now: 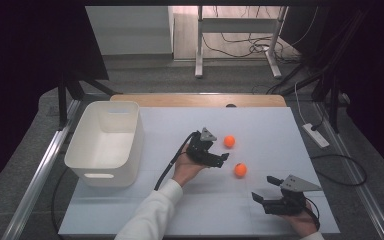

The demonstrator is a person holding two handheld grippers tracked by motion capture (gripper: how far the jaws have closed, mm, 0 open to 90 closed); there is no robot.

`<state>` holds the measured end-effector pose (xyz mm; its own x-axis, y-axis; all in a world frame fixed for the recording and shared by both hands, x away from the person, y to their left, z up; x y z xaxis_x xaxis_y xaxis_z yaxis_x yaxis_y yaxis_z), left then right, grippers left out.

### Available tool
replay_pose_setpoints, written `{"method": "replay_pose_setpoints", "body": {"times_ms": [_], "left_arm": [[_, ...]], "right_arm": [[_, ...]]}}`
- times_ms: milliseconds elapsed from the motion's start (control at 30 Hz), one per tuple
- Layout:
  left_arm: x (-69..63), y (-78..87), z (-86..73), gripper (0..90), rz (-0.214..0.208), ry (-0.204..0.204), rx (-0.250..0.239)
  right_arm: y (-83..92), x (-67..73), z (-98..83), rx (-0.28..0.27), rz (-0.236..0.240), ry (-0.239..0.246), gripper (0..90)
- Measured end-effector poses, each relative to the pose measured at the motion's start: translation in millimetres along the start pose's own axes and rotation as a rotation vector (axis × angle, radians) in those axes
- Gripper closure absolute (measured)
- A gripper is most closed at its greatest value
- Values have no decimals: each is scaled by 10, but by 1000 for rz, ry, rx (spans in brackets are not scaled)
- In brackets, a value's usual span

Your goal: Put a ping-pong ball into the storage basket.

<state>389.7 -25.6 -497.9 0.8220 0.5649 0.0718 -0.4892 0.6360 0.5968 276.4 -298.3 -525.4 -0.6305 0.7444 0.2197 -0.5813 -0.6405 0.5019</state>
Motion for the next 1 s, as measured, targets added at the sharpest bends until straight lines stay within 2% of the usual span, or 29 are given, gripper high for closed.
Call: {"method": "replay_pose_setpoints", "body": {"times_ms": [200,300,367,800,1000], "left_arm": [[62,-50,44,113,9,8,3],[110,-62,57,113,3,34,-5],[123,-68,69,113,7,34,-7],[162,-277,147,113,4,4,29],[164,-344,170,114,1,7,32]], "right_arm": [[13,0,-3,-3,-3,-2,143],[11,-2,-4,-3,-2,-4,143],[7,-5,-1,-5,1,-4,143],[-14,-7,5,-2,4,4,142],[-8,-9,2,-4,7,5,143]]}}
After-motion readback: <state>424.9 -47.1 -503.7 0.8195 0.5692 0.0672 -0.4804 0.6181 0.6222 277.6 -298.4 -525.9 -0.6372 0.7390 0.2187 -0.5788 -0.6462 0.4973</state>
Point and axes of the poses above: each handheld gripper's, and its own axes: y roughly backward along the jaws, z roughly out of its top, x roughly to its left, the point moved 2 cm from there along -y, roughly forward along the jaws, and after that the axes turned 12 degrees about -y, right-handed, at the moved point
